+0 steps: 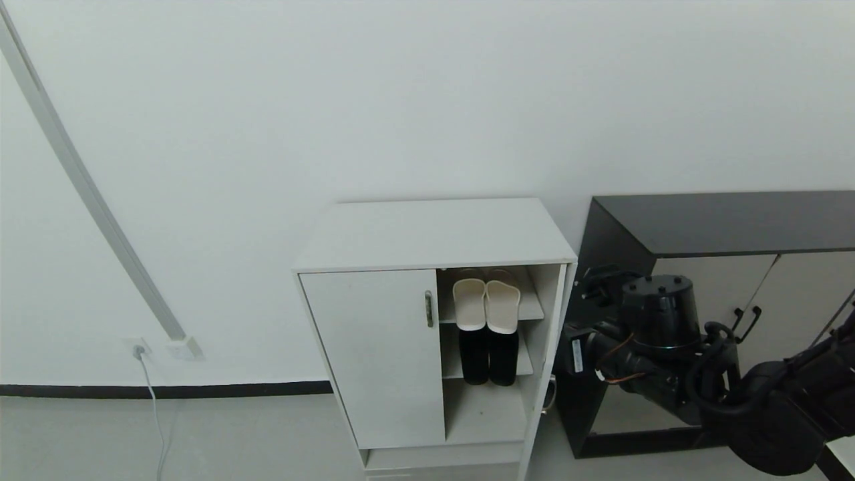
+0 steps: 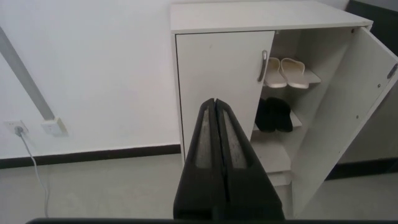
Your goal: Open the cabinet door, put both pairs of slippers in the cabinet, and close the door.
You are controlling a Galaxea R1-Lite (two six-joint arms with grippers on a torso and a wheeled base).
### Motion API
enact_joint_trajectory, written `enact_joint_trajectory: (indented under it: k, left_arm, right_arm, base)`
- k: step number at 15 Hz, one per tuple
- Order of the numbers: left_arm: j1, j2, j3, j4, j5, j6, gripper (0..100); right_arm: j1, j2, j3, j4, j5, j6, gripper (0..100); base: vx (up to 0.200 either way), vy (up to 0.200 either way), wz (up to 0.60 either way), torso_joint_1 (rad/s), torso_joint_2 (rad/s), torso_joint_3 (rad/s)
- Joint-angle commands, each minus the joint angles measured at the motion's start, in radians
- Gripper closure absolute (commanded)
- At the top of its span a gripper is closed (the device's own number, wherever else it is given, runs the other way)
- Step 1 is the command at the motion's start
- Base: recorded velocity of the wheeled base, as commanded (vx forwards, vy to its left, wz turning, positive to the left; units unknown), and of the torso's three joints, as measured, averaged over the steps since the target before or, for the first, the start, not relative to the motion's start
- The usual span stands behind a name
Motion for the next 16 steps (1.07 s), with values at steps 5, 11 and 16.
enact_joint_trajectory:
  k: [5, 11, 16]
  left_arm:
    - [0.000, 0.001, 0.000, 0.000, 0.000, 0.000, 100]
    - [0.000, 0.001, 0.000, 0.000, 0.000, 0.000, 100]
    - [0.000, 0.001, 0.000, 0.000, 0.000, 0.000, 100]
  right_arm:
    - [-0.013, 0.060, 0.036, -0.006, 0.001, -0.005, 100]
    - [0.033, 0.214, -0.055, -0.105, 0.016, 0.011, 100]
    - [0.077, 0.224, -0.081, -0.208, 0.069, 0.096, 100]
  base:
    - [0.000, 0.000, 0.00, 0.000, 0.00, 0.000]
    - [0.000, 0.000, 0.00, 0.000, 0.00, 0.000]
    - [0.000, 0.000, 0.00, 0.000, 0.00, 0.000]
